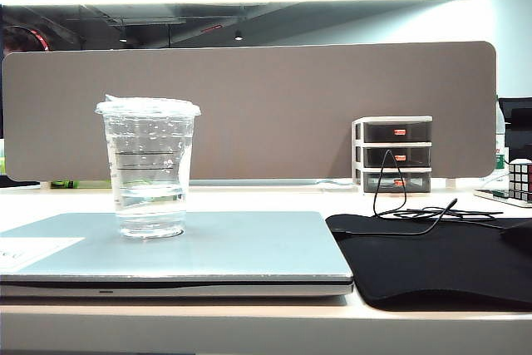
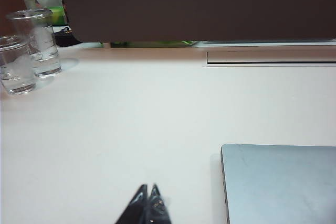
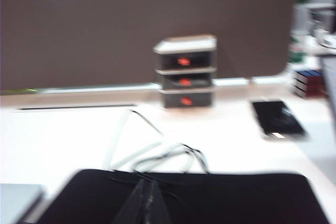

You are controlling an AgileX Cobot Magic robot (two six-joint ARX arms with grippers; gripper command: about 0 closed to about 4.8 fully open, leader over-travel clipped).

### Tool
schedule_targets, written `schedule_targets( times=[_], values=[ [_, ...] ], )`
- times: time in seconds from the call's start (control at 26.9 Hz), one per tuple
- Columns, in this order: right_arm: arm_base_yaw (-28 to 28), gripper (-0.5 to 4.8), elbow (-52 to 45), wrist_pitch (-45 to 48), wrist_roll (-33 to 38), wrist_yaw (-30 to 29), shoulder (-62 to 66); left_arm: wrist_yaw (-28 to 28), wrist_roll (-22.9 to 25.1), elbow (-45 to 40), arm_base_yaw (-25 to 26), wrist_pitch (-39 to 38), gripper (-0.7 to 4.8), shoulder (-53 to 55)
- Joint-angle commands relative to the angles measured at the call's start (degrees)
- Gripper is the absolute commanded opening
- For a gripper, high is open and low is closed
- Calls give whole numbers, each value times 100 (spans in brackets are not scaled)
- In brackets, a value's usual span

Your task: Pick up the coffee cup and place it over the laptop.

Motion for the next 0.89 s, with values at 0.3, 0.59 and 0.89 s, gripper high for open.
schedule_targets(
  times=[0.3,0.59,0.89],
  values=[
    [-4,-5,-35,-581,-11,74,-11,4,-17,28,11,33,-5,2],
    [-4,-5,-35,-577,-13,83,-11,4,-17,28,11,33,-5,2],
    [-4,-5,-35,-577,-11,83,-11,4,-17,28,11,33,-5,2]
  ],
)
